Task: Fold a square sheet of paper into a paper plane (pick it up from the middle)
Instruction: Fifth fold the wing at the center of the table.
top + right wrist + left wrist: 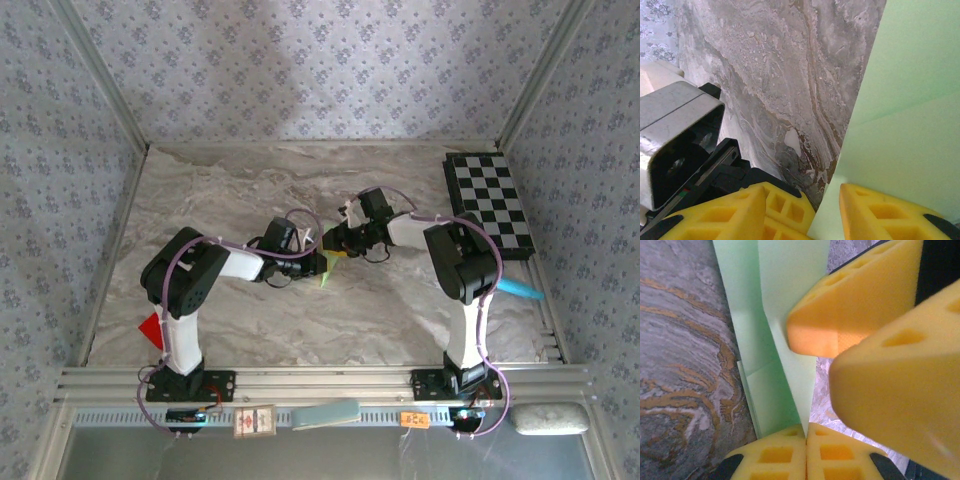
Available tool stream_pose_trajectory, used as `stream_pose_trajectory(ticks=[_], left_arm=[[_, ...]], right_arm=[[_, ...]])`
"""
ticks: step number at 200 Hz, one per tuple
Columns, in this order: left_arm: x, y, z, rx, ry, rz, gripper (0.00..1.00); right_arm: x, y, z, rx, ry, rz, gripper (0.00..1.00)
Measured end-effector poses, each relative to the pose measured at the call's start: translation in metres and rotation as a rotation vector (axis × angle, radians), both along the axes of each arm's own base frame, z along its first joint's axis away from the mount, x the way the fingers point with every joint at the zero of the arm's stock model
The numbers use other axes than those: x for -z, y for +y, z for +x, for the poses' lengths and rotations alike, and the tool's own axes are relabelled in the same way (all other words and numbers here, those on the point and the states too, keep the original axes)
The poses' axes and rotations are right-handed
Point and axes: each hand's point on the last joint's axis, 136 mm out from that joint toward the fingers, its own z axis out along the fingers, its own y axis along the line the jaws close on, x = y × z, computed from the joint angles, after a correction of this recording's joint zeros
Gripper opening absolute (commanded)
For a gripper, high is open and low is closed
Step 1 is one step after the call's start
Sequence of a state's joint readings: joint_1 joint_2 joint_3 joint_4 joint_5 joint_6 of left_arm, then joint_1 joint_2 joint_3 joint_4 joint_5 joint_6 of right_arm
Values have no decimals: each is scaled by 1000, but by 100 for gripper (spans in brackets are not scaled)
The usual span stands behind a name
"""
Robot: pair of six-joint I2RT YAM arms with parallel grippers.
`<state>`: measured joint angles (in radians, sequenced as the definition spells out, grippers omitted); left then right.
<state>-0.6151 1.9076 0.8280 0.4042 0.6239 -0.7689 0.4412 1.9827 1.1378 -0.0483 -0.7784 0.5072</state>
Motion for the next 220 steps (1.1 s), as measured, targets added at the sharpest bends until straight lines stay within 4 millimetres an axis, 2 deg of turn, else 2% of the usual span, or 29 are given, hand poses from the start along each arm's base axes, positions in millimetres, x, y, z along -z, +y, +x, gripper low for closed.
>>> stream_pose_trajectory(ticks=[62, 131, 220], left_arm=[[1, 1, 1, -19, 9, -4, 1], [1, 1, 1, -35, 18, -19, 0], [1, 1, 2, -42, 23, -25, 0]], right_arm=[[-2, 0, 0, 0, -4, 2, 45], [-1, -5, -11, 0, 4, -3, 43], [5, -3, -6, -1, 13, -6, 43]])
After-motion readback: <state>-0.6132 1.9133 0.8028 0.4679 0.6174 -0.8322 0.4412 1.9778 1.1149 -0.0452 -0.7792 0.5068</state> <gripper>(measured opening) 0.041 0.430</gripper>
